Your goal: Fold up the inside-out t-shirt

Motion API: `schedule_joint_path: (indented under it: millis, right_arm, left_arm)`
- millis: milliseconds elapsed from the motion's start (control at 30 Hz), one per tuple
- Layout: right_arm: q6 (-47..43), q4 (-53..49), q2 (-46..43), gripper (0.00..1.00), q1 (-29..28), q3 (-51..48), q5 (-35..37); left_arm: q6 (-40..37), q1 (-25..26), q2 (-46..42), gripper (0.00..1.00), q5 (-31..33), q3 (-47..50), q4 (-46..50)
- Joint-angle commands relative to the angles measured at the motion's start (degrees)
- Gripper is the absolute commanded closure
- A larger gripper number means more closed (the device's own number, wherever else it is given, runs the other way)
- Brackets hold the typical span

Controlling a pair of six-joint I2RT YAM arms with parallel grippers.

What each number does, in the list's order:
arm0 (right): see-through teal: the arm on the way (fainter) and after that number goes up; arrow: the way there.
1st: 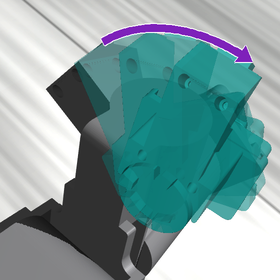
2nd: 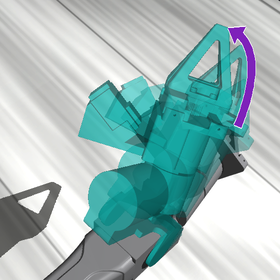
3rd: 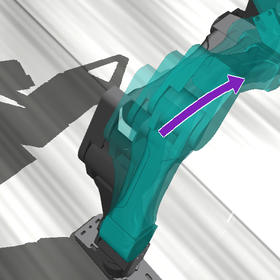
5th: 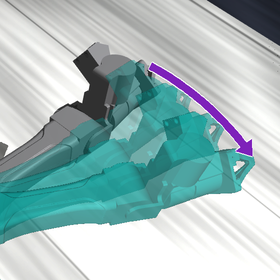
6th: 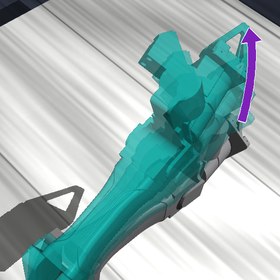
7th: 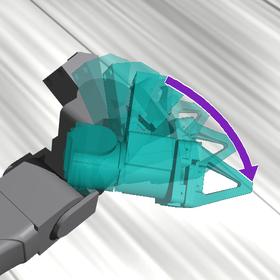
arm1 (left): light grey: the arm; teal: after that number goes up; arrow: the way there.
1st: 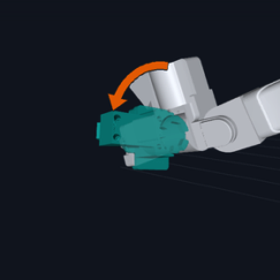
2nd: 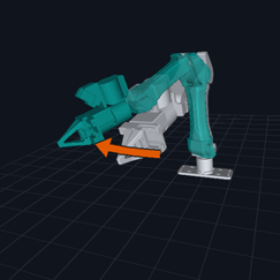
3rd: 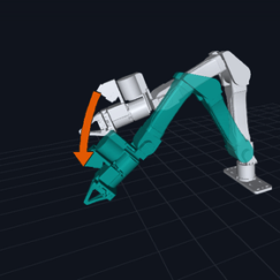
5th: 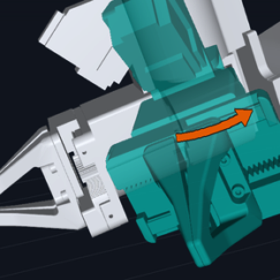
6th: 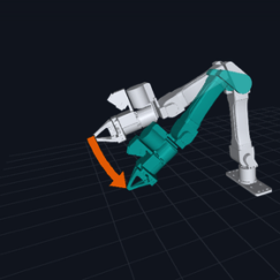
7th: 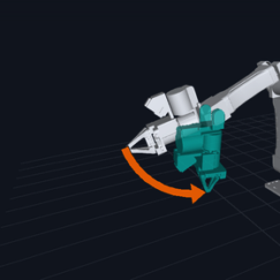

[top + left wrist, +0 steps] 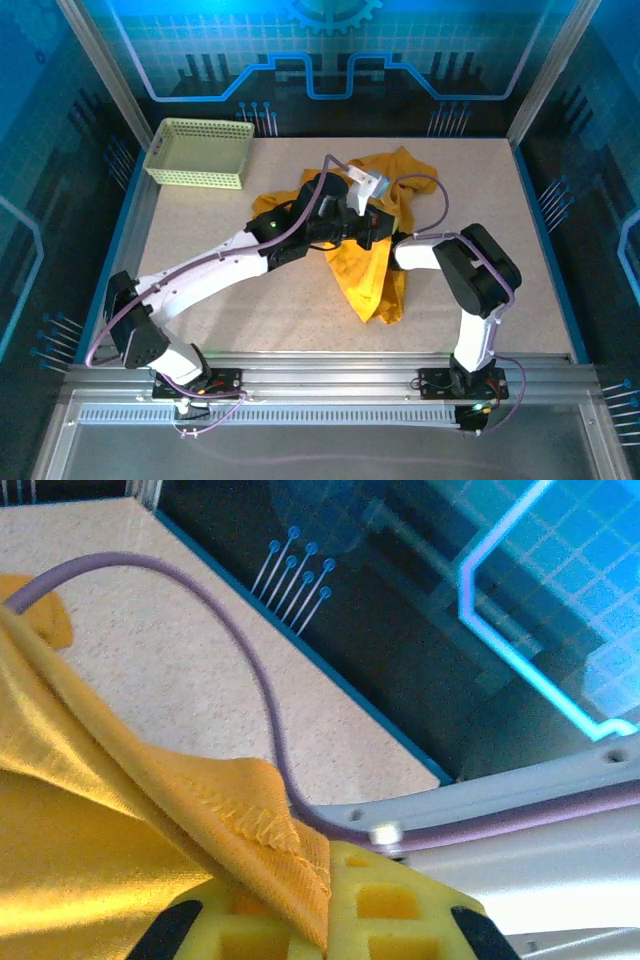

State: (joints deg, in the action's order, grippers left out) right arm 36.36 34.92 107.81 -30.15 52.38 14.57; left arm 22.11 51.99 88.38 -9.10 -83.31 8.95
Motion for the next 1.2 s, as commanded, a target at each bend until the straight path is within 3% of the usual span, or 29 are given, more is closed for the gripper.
schedule_joint_path:
  millis: [0,233,733,1067,1167]
  right_arm:
    - [2.4,-4.0,1.8,0.13,0.5,3.3,0.9]
    - [4.8,-18.7,5.8,0.00,-0.8,12.6,4.7]
    - [12.5,-75.5,26.6,0.00,-3.2,54.2,11.4]
    - [14.4,-84.2,31.6,0.00,-3.4,59.6,10.4]
    - [14.1,-84.1,31.9,0.10,-3.5,59.4,10.1]
  left_arm:
    - [1.2,1.7,-1.1,1.00,-2.5,-3.0,-3.2]
    - [1.6,4.8,0.2,1.00,-3.5,-7.3,-4.8]
    - [-3.3,5.2,-5.9,1.00,5.9,-7.3,-5.5]
    - [-0.2,-0.6,-10.2,1.00,11.3,-0.5,-6.7]
    - [0.8,-2.4,-11.6,1.00,13.0,2.1,-6.9]
